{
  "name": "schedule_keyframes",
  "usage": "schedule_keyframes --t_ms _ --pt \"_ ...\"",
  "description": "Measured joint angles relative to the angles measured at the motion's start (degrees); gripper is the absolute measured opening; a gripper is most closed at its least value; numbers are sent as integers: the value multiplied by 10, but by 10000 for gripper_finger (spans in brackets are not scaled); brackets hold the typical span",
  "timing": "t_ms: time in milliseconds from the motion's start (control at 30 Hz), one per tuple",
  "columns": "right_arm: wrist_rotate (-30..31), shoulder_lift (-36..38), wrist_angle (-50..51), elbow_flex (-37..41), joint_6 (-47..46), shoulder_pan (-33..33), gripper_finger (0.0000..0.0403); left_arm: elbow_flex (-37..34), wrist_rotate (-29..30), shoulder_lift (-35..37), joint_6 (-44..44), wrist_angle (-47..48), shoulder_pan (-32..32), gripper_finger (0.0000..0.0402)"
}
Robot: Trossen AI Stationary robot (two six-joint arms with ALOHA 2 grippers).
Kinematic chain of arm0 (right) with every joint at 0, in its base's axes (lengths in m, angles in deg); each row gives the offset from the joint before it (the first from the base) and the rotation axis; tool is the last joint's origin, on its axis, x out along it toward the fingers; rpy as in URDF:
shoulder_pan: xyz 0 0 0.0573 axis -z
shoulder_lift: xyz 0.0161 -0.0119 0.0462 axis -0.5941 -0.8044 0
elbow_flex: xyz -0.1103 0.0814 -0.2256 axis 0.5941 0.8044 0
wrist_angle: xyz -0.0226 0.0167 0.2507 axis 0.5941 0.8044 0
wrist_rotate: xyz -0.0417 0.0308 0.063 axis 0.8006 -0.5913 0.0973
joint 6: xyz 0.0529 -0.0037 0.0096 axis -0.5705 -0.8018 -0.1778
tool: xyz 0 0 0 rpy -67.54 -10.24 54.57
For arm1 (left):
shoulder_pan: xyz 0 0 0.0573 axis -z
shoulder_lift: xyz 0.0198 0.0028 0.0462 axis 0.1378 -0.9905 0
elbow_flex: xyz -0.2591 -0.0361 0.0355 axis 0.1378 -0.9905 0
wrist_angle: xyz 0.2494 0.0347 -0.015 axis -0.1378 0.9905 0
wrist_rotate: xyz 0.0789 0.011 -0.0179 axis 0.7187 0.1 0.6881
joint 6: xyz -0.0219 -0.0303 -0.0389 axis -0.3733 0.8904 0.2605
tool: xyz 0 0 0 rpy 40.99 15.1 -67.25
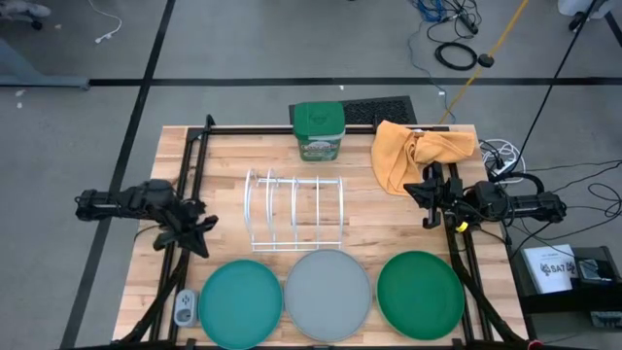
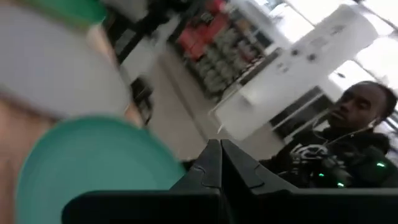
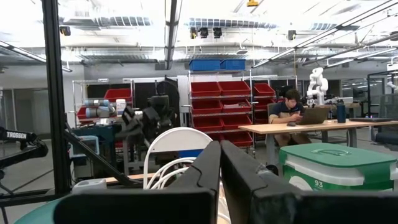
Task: Sort dishes
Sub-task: Put the green plate into the dish rack
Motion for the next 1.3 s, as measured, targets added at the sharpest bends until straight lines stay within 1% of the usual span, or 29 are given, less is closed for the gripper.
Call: schedule_keyframes --t_ms 100,233,367,467,567,633,800,867,933,1167,1233,1300 --pt "0 0 0 0 0 0 9 0 33 0 -3 7 0 0" --pt "0 0 0 0 0 0 9 0 38 0 8 15 0 0" --pt "0 0 0 0 0 0 9 0 37 0 10 58 0 0" --pt "0 0 0 0 0 0 9 0 64 -2 7 92 0 0" --pt "0 0 0 0 0 0 9 0 86 -12 14 83 0 0" --pt "0 0 0 0 0 0 9 0 100 -18 38 78 0 0" --pt "0 0 0 0 0 0 9 0 109 -22 52 32 0 5" --pt "0 0 0 0 0 0 9 0 114 -22 56 16 0 22" --pt "0 0 0 0 0 0 9 0 125 -22 54 6 0 49" --pt "0 0 0 0 0 0 9 0 178 -37 37 48 0 164" --pt "0 0 0 0 0 0 9 0 191 -51 37 69 0 183" --pt "2 0 -2 0 2 0 9 0 193 -70 38 86 0 192"
